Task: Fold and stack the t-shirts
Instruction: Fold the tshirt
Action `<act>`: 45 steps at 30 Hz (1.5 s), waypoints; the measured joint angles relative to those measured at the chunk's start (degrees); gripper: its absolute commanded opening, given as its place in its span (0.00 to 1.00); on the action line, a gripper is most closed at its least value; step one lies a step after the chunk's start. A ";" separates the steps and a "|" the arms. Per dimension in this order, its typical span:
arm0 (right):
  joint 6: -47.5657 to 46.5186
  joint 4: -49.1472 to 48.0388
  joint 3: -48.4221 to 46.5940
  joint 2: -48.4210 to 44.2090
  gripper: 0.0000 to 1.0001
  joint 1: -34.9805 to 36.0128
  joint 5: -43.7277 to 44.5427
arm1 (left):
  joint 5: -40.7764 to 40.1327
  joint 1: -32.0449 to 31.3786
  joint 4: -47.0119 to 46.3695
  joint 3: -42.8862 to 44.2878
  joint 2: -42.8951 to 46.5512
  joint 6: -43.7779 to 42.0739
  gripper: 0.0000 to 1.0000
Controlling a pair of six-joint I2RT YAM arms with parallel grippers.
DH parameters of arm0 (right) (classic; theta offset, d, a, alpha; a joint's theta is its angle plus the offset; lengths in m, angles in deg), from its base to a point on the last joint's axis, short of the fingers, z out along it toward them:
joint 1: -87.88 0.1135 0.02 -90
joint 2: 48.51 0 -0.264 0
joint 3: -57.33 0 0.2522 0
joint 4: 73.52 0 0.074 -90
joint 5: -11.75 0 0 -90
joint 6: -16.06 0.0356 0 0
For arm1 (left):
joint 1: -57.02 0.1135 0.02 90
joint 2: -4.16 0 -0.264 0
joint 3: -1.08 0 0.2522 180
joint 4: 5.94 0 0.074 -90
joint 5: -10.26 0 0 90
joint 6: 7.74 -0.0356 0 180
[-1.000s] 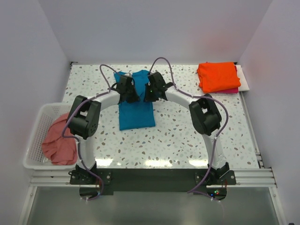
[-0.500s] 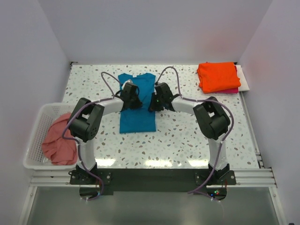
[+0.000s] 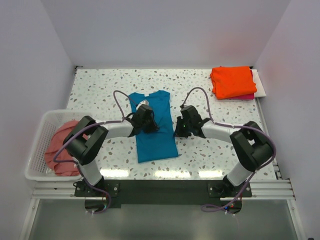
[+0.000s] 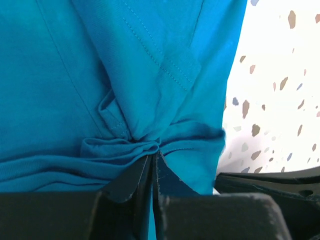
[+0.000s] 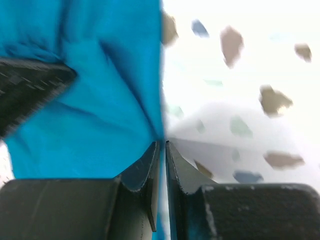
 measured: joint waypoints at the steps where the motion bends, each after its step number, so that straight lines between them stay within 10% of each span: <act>1: 0.00 0.17 1.25 -1.16 0.14 0.00 0.04 | -0.07 -0.07 0.76 -0.15 0.59 -0.13 0.13; 10: -0.26 4.52 3.54 -6.08 0.28 -0.17 1.68 | -1.33 3.56 9.57 -0.90 8.83 -4.11 0.41; 35: -3.23 10.91 -33.38 21.77 0.45 7.74 8.94 | -6.03 12.70 21.55 -7.43 30.27 -5.16 0.44; 45: -2.05 11.41 -34.32 23.21 0.31 7.74 10.71 | -5.99 12.72 21.66 -8.04 30.67 -5.29 0.43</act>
